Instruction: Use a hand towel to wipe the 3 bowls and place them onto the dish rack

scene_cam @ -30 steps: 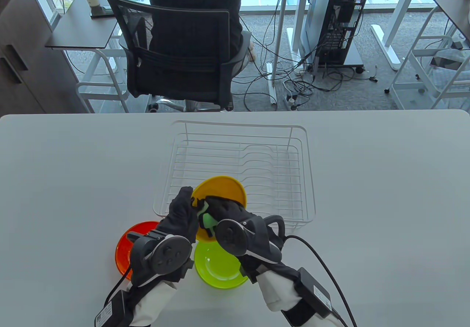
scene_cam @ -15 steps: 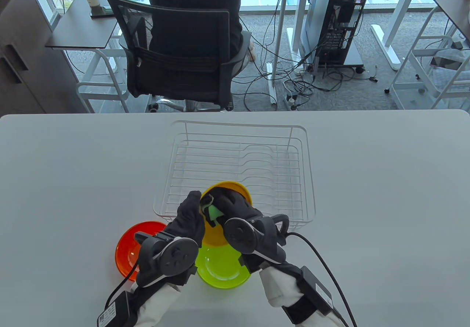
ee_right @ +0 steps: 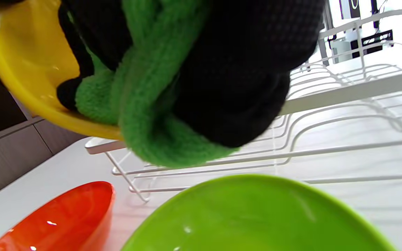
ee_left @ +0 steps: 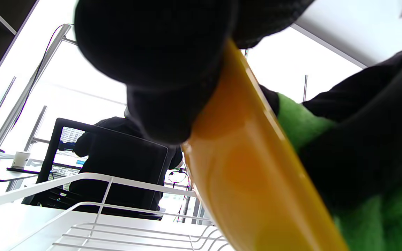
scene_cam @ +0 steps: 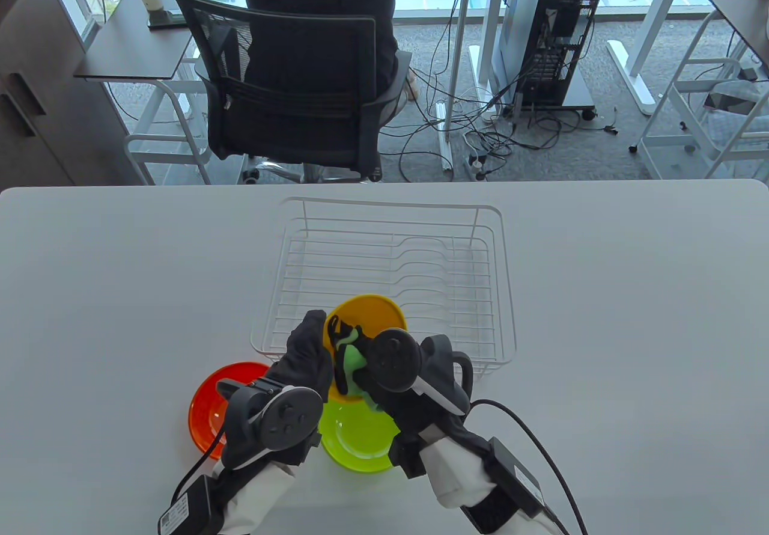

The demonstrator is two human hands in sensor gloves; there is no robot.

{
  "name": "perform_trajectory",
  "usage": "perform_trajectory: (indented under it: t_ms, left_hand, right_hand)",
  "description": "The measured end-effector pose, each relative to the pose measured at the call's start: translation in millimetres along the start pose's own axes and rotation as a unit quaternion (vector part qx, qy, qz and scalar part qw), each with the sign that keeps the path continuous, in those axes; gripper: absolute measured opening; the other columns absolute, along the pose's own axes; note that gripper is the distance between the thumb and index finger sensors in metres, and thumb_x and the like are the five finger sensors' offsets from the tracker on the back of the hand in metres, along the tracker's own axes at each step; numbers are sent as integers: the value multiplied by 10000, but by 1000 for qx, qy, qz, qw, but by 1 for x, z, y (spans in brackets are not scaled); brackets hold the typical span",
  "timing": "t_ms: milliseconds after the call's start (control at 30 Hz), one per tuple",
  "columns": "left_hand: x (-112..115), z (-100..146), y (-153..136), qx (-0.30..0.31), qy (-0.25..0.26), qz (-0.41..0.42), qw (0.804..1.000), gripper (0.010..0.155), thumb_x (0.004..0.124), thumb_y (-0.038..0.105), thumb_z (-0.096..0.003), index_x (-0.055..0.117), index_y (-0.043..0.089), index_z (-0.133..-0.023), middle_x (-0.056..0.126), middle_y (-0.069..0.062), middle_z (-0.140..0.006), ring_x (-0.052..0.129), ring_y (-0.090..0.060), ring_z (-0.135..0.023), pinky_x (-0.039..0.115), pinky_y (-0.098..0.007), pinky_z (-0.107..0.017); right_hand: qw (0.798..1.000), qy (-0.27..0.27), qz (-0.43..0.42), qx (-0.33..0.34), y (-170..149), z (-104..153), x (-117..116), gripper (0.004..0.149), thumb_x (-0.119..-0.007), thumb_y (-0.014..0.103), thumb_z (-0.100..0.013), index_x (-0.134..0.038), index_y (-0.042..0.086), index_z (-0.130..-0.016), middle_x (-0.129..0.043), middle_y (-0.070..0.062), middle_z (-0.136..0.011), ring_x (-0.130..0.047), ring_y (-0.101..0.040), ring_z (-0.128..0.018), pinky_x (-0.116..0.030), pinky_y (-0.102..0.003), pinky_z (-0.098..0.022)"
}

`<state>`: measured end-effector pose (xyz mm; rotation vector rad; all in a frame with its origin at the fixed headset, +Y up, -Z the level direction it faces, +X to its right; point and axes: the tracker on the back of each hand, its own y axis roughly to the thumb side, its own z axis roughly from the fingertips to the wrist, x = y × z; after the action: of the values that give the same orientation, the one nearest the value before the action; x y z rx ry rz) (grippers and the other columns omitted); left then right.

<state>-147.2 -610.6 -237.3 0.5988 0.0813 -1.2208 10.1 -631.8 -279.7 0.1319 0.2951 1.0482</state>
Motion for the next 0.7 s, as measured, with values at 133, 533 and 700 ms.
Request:
perform_trajectory:
  t_ms: [133, 533, 700]
  left_hand:
    - [0, 0, 2, 6, -11, 10, 1000, 569, 762, 148, -534, 584, -90, -1019, 869, -392, -797, 1094, -303, -252, 961, -227, -128]
    - [-2, -16, -15, -81, -14, 0, 997, 571, 765, 150, -540, 587, -85, -1029, 877, -388, -803, 1097, -295, -265, 960, -227, -141]
    - [-8, -32, -34, -133, -28, 1, 991, 571, 769, 150, -539, 591, -81, -1030, 881, -384, -802, 1098, -297, -267, 961, -228, -141]
  right_hand:
    - [997, -58, -42, 8, -1, 2, 4, 539, -863, 378, -423, -792, 211, -930, -904, -149, -806, -1027, -238, -425, -891, -318, -274]
    - [976, -207, -48, -45, -38, 4, 50, 560, -855, 387, -422, -776, 200, -944, -902, -155, -810, -1036, -234, -426, -899, -316, -273]
    - [961, -230, -129, -86, -73, 9, 72, 563, -856, 383, -425, -775, 188, -947, -899, -163, -809, -1035, -239, -425, -897, -319, -273]
